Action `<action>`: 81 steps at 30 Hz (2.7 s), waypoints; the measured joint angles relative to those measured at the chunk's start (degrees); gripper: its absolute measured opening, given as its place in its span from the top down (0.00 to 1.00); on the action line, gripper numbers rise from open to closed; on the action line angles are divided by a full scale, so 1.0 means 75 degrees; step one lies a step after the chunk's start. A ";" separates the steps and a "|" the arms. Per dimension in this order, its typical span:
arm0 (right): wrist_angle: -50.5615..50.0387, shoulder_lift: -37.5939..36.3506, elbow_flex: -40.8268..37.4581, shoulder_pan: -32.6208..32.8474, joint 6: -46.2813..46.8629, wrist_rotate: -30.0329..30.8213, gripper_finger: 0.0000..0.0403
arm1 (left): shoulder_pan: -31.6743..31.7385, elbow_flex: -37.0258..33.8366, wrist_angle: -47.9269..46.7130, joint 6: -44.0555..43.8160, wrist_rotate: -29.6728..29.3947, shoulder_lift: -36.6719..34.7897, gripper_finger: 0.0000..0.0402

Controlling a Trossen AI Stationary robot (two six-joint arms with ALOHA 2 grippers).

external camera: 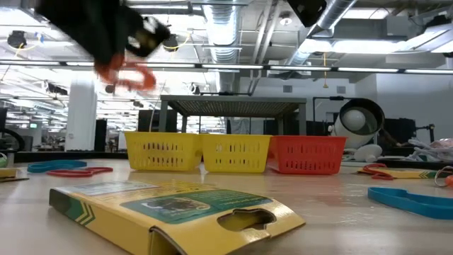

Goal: Pick & Place Office Desk Supplies
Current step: Put the orange spring keychain into the left yellow bin

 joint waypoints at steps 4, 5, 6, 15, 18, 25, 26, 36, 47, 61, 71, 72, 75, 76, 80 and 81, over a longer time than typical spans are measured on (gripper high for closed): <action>0.0319 0.0000 0.0000 0.0000 -0.0294 0.0007 0.53 | -0.0001 0.0009 0.0297 -0.0067 0.0009 -0.0927 0.95; 0.0413 0.0000 0.0000 0.0000 -0.0377 0.0048 0.53 | -0.0001 0.0009 0.0422 -0.0079 0.0011 -0.1131 0.95; 0.0465 0.0000 0.0000 0.0000 -0.0454 0.0138 0.53 | -0.0001 0.0010 0.0561 -0.0125 0.0027 -0.1324 0.95; 0.1135 0.0015 0.0000 -0.0015 -0.1516 0.0592 0.53 | -0.0001 -0.0006 0.1320 -0.0212 0.0441 -0.2350 0.95; 0.1392 0.0227 0.0012 -0.0072 -0.2119 0.0967 0.53 | 0.0022 -0.0201 0.1898 -0.0205 0.0676 -0.2392 0.95; 0.1598 0.1164 0.0504 -0.0436 -0.3098 0.0996 0.53 | 0.0301 -0.0354 0.2342 -0.0381 0.1559 -0.2229 0.95; 0.1603 0.1265 0.0613 -0.0485 -0.3192 0.0992 0.53 | 0.0347 -0.0356 0.2366 -0.0387 0.1652 -0.2232 0.95; 0.1596 0.1848 0.1388 -0.0842 -0.4016 0.0574 0.53 | 0.0713 -0.0353 0.2620 -0.0440 0.2213 -0.2235 0.95; 0.1728 0.1402 0.1416 -0.0829 -0.4291 -0.0420 0.53 | 0.1082 -0.0353 0.2612 -0.0466 0.2210 -0.2235 0.95; 0.2227 0.1469 0.1416 -0.0798 -0.4346 -0.0636 0.53 | 0.1234 -0.0350 0.2871 -0.0466 0.2363 -0.1955 0.95; 0.2346 0.1469 0.1416 -0.0816 -0.4346 -0.0650 0.60 | 0.1261 -0.0350 0.2981 -0.0368 0.2392 -0.1981 0.95; 0.2347 0.1469 0.1416 -0.0816 -0.4346 -0.0654 0.62 | 0.1270 -0.0350 0.3017 -0.0291 0.2390 -0.1981 0.95; 0.2350 0.1469 0.1416 -0.0825 -0.4343 -0.0804 0.69 | 0.1359 -0.0350 0.3152 -0.0217 0.2396 -0.1981 0.95; 0.2350 0.1469 0.1416 -0.0828 -0.4337 -0.0831 0.72 | 0.1382 -0.0350 0.3194 -0.0211 0.2393 -0.1981 0.95; 0.2341 0.1469 0.1416 -0.0866 -0.4306 -0.0836 0.85 | 0.1522 -0.0350 0.3195 -0.0206 0.2393 -0.1981 0.95; 0.2335 0.1469 0.1413 -0.0866 -0.4305 -0.0859 0.88 | 0.1539 -0.0350 0.3195 -0.0206 0.2400 -0.1981 0.95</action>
